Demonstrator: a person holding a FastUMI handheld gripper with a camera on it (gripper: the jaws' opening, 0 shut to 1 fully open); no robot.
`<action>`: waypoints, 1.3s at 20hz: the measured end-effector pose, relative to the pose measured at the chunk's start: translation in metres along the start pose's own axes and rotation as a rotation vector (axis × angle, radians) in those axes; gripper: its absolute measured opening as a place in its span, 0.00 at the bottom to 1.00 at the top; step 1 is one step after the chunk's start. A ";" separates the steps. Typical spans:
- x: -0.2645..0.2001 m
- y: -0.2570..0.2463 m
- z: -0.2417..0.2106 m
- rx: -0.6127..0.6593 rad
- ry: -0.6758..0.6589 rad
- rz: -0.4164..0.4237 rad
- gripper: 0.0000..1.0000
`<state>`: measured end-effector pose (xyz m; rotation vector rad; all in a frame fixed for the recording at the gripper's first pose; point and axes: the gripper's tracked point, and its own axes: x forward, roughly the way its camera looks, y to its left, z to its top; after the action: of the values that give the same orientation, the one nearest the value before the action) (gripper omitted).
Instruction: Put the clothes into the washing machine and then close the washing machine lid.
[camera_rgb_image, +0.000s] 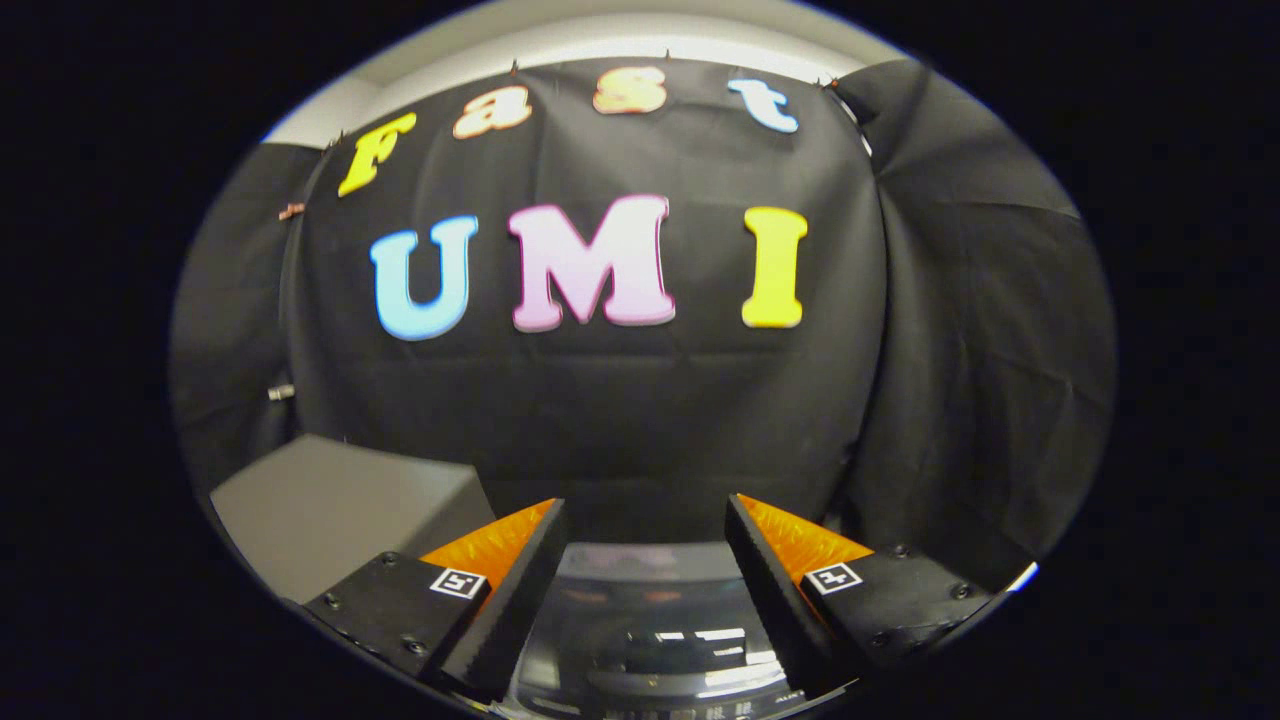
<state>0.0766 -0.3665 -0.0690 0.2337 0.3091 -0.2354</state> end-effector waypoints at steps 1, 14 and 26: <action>0.000 0.008 0.021 0.015 -0.050 0.008 1.00; -0.040 0.081 0.055 0.014 -0.175 0.087 0.98; -0.045 0.095 0.049 -0.017 -0.181 0.107 0.98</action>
<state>0.0734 -0.2812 0.0093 0.2094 0.1191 -0.1471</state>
